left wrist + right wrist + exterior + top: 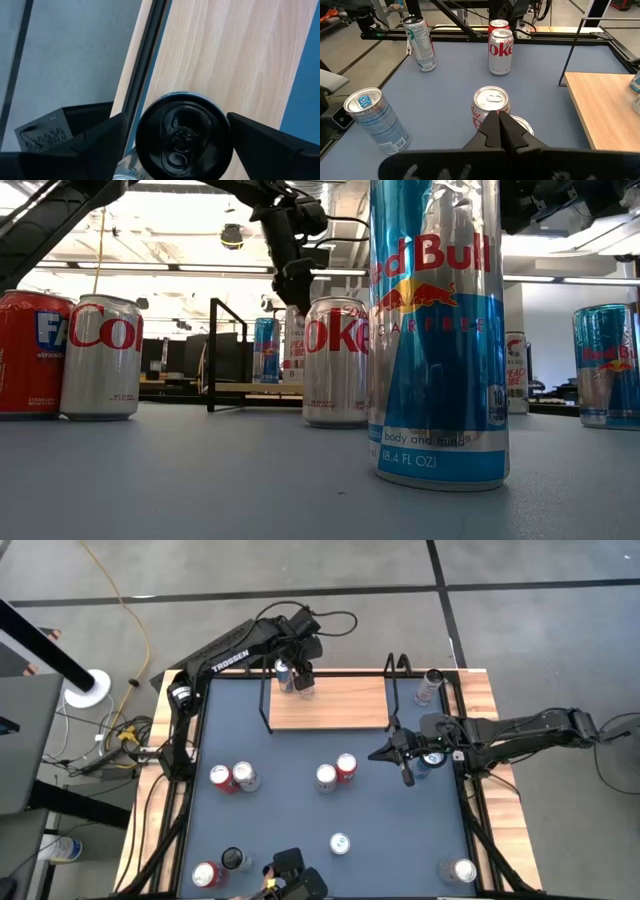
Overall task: Place canned beverage on shelf
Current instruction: Put the top left white-pink soda can on the shelf
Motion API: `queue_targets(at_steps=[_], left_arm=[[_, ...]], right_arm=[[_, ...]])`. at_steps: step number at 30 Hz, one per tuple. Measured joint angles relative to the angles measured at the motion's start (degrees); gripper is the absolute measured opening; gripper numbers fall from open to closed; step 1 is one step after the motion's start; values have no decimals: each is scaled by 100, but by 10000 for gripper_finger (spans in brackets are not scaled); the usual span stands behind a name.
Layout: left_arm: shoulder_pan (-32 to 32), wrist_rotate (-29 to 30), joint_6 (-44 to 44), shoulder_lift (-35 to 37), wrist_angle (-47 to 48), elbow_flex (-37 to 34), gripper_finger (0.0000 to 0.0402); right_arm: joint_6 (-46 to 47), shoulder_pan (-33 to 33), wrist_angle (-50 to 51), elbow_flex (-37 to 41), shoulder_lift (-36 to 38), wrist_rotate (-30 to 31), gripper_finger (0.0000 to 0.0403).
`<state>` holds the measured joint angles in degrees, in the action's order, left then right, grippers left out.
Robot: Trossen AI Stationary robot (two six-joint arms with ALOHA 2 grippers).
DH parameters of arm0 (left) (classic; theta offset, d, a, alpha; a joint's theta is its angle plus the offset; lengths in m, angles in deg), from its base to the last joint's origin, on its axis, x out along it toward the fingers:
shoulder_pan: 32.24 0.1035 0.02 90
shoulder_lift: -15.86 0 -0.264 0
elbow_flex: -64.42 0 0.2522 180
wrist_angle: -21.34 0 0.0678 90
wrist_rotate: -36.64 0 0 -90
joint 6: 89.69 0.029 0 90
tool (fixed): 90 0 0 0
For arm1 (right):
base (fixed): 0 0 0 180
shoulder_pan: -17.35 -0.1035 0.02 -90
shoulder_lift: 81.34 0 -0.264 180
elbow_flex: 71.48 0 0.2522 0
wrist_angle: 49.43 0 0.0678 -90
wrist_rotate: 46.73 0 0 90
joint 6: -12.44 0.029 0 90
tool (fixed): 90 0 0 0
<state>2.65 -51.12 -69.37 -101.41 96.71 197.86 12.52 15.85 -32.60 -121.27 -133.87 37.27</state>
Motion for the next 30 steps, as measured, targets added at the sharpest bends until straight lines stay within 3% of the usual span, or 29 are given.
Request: queue_targets(at_steps=[7, 14, 19, 30], left_arm=[[9, -31, 259, -2, 58, 0, 243], [16, -48, 638, -2, 18, 0, 244], [90, -63, 868, -2, -15, 0, 265], [374, -550, 857, -4, -217, 0, 258]], right_arm=[[-9, 0, 0, 0, 0, 0, 0], [-7, 0, 0, 0, 0, 0, 0], [-5, 0, -2, 0, 0, 0, 0], [52, 0, -2, 0, 0, 2, 0]])
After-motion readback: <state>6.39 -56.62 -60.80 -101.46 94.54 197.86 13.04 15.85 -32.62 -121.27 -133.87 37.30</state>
